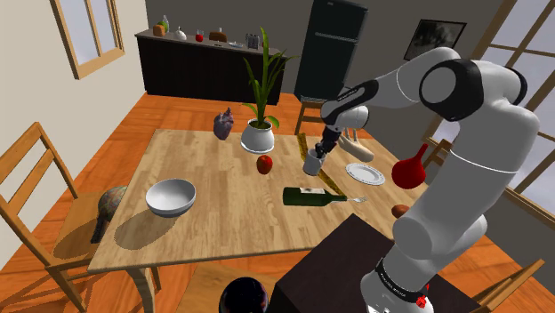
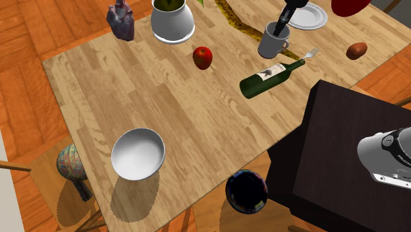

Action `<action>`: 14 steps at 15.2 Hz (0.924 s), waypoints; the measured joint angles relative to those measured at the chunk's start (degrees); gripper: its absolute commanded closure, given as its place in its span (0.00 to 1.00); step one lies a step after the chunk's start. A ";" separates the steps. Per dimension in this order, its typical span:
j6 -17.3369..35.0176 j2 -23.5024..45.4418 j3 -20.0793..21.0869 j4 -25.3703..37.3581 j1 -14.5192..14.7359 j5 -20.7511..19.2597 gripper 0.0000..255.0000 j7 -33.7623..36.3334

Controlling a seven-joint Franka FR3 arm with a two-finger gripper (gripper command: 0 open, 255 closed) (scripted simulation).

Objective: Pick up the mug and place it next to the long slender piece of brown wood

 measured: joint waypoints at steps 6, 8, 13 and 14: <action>3.61 3.25 0.24 -0.50 -0.18 1.18 1.00 -1.25; 5.00 4.28 0.39 -0.87 -0.18 1.60 1.00 -1.57; 8.54 7.29 0.77 -1.48 -0.52 2.89 1.00 -2.93; 9.13 7.80 0.88 -1.57 -0.54 3.10 1.00 -3.07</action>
